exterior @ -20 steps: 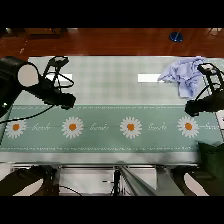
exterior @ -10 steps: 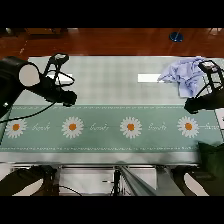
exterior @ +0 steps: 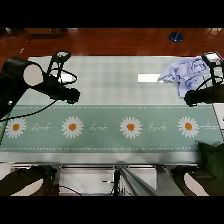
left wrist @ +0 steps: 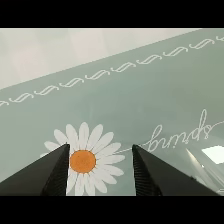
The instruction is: Fold the shirts.
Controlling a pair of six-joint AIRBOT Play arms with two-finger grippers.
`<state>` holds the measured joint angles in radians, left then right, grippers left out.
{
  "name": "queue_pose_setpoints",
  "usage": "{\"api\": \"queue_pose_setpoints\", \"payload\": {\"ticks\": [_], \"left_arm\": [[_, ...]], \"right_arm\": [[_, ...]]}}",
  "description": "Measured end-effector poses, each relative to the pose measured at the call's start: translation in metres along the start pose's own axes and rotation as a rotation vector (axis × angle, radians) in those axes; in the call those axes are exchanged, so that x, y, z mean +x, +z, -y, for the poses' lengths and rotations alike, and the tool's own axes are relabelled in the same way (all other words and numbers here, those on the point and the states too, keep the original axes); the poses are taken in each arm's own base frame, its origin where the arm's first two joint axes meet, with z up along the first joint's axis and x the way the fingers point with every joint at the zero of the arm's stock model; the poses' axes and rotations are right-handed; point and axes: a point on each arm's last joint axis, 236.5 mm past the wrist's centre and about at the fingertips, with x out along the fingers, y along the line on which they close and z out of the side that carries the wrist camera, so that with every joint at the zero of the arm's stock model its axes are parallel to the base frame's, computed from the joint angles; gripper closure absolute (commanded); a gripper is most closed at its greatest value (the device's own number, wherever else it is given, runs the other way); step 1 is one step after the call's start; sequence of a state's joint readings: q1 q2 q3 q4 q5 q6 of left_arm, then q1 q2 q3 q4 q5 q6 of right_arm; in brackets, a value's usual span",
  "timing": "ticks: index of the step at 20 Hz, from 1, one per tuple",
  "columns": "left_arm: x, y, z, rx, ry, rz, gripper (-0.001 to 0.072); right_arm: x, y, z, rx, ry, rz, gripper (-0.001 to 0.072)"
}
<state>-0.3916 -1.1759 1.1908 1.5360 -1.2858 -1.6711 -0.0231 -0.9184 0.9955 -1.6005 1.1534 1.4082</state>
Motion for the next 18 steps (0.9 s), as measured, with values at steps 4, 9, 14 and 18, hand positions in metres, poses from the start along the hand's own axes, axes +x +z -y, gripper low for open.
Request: {"api": "queue_pose_setpoints", "payload": {"ticks": [4, 9, 14, 18], "left_arm": [[0.005, 0.005, 0.001, -0.001, -0.003, 0.012, 0.0222], [0.007, 0.012, -0.001, 0.002, 0.004, 0.038, 0.0217], [0.006, 0.024, -0.001, 0.005, 0.006, 0.089, 0.0079], [0.006, 0.028, -0.002, 0.006, 0.008, 0.106, 0.0079]], "right_arm": [[-0.004, 0.052, 0.027, 0.027, -0.100, 0.220, 0.0181], [0.022, 0.085, 0.107, 0.242, -0.235, 0.310, 0.0115], [0.087, 0.095, 0.154, 0.452, -0.147, 0.278, 0.0114], [0.120, 0.120, 0.172, 0.557, -0.046, 0.344, 0.0115]]}}
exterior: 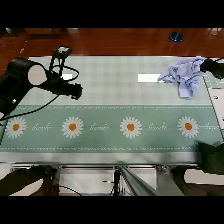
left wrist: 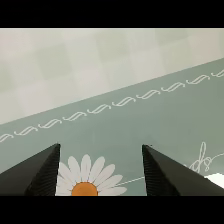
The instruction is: Fold the shirts.
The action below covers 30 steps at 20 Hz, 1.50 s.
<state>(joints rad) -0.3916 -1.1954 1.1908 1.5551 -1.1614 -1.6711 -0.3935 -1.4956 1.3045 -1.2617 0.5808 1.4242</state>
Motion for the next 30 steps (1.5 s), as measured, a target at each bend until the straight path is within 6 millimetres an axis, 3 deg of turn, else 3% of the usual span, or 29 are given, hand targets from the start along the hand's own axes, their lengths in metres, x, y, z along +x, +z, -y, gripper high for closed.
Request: {"api": "queue_pose_setpoints", "payload": {"ticks": [7, 13, 14, 15, 16, 17, 18, 20, 23, 25, 27, 30], "left_arm": [[0.000, 0.002, 0.000, 0.000, -0.001, 0.008, 0.0079], [0.000, 0.001, 0.008, 0.004, -0.019, 0.007, 0.0080], [0.000, 0.001, 0.009, 0.007, -0.021, 0.007, 0.0080], [0.000, 0.001, 0.012, 0.009, -0.026, 0.007, 0.0080], [0.000, 0.001, 0.013, 0.014, -0.028, 0.006, 0.0080], [0.000, 0.000, 0.015, 0.017, -0.030, 0.006, 0.0080], [0.000, 0.000, 0.016, 0.019, -0.031, 0.006, 0.0080], [0.000, 0.000, 0.017, 0.022, -0.033, 0.005, 0.0080], [0.000, 0.000, 0.019, 0.024, -0.035, 0.005, 0.0079], [-0.001, 0.000, 0.019, 0.025, -0.036, 0.007, 0.0080], [-0.008, 0.007, 0.020, 0.025, -0.038, 0.029, 0.0080], [-0.036, 0.030, 0.024, 0.028, -0.049, 0.108, 0.0080]], "right_arm": [[0.046, 0.010, 0.028, 0.214, 0.040, 0.060, 0.0117], [0.085, -0.019, 0.036, 0.311, 0.047, 0.013, 0.0136], [0.090, -0.023, 0.035, 0.318, 0.047, 0.008, 0.0188], [0.095, -0.028, 0.032, 0.323, 0.050, -0.001, 0.0193], [0.100, -0.032, 0.029, 0.328, 0.052, -0.007, 0.0300], [0.104, -0.034, 0.026, 0.328, 0.054, -0.008, 0.0574], [0.107, -0.036, 0.023, 0.329, 0.057, -0.009, 0.0691], [0.108, -0.032, 0.015, 0.338, 0.072, 0.001, 0.0690], [0.091, -0.002, -0.003, 0.299, 0.115, 0.051, 0.0691], [0.064, 0.029, -0.021, 0.236, 0.160, 0.094, 0.0692], [0.023, 0.064, -0.044, 0.164, 0.215, 0.150, 0.0692], [-0.066, 0.114, -0.092, 0.064, 0.317, 0.257, 0.0692]]}}
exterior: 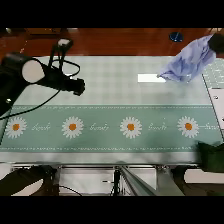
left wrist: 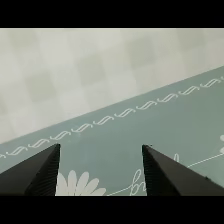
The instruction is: Fold the shirts.
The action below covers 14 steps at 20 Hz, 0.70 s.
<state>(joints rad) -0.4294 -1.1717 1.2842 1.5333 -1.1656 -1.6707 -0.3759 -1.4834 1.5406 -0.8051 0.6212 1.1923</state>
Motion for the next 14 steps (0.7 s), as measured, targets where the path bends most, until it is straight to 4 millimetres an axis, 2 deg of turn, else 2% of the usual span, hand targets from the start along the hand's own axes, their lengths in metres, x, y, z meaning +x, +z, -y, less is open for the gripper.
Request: {"api": "queue_pose_setpoints", "payload": {"ticks": [2, 4, 6, 7, 9, 10, 12, 14], "left_arm": [[-0.031, 0.024, 0.004, 0.004, -0.010, 0.083, 0.0080], [-0.072, 0.044, 0.008, 0.008, -0.021, 0.173, 0.0079], [-0.113, 0.052, 0.010, 0.013, -0.029, 0.244, 0.0079], [-0.131, 0.052, 0.011, 0.014, -0.032, 0.270, 0.0080], [-0.160, 0.039, 0.011, 0.017, -0.034, 0.280, 0.0080], [-0.173, 0.030, 0.010, 0.018, -0.034, 0.278, 0.0079], [-0.190, 0.012, 0.009, 0.020, -0.031, 0.256, 0.0080], [-0.203, -0.004, 0.007, 0.021, -0.029, 0.236, 0.0080]], "right_arm": [[-0.047, 0.036, -0.058, -0.059, 0.088, 0.076, 0.0692], [-0.097, 0.058, -0.116, -0.115, 0.181, 0.138, 0.0692], [-0.144, 0.065, -0.169, -0.161, 0.275, 0.172, 0.0692], [-0.166, 0.060, -0.195, -0.173, 0.331, 0.165, 0.0692], [-0.196, 0.035, -0.238, -0.201, 0.436, 0.094, 0.0692], [-0.209, 0.014, -0.259, -0.215, 0.494, 0.025, 0.0692], [-0.226, -0.037, -0.289, -0.272, 0.581, -0.144, 0.0691], [-0.235, -0.094, -0.305, -0.343, 0.627, -0.327, 0.0691]]}}
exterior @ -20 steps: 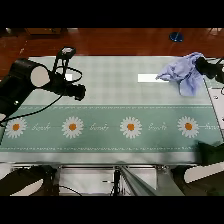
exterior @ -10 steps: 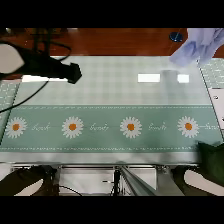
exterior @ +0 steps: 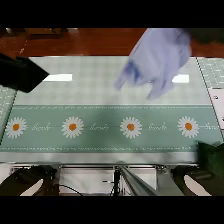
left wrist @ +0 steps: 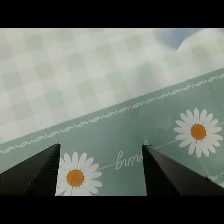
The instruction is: Fold the shirts.
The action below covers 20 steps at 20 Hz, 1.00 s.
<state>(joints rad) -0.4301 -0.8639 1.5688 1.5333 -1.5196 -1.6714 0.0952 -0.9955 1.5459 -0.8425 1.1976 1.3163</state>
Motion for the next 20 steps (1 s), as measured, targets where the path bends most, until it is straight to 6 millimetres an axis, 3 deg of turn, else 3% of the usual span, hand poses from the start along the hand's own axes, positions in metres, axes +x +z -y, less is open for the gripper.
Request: {"api": "queue_pose_setpoints", "payload": {"ticks": [3, 6, 7, 8, 9, 11, 14, 16, 17, 20], "left_arm": [[-0.010, -0.012, -0.001, 0.000, 0.003, -0.027, 0.0080], [-0.002, -0.028, -0.003, -0.004, 0.009, -0.084, 0.0079], [0.004, -0.035, -0.004, -0.005, 0.011, -0.108, 0.0080], [0.013, -0.043, -0.005, -0.006, 0.014, -0.140, 0.0079], [0.021, -0.052, -0.006, -0.007, 0.018, -0.173, 0.0080], [0.041, -0.070, -0.007, -0.011, 0.018, -0.231, 0.0079], [0.070, -0.092, -0.005, -0.018, 0.000, -0.285, 0.0079], [0.088, -0.106, -0.007, 0.005, -0.002, -0.311, 0.0074], [0.097, -0.112, -0.009, 0.017, -0.002, -0.321, 0.0028], [0.125, -0.144, -0.020, 0.019, 0.013, -0.385, 0.0018]], "right_arm": [[0.040, -0.079, -0.023, -0.034, 0.062, -0.278, 0.0690], [0.079, -0.159, -0.029, -0.046, 0.090, -0.517, 0.0688], [0.091, -0.187, -0.025, -0.050, 0.084, -0.597, 0.0649], [0.101, -0.210, -0.020, -0.056, 0.073, -0.663, 0.0471], [0.110, -0.234, -0.012, -0.063, 0.050, -0.728, 0.0386], [0.120, -0.265, 0.007, -0.084, 0.002, -0.824, 0.0300], [0.121, -0.278, 0.034, -0.109, -0.068, -0.867, 0.0172], [0.110, -0.265, 0.057, -0.119, -0.134, -0.836, 0.0169], [0.101, -0.255, 0.071, -0.115, -0.170, -0.812, 0.0169], [0.060, -0.230, 0.122, -0.064, -0.309, -0.759, 0.0169]]}}
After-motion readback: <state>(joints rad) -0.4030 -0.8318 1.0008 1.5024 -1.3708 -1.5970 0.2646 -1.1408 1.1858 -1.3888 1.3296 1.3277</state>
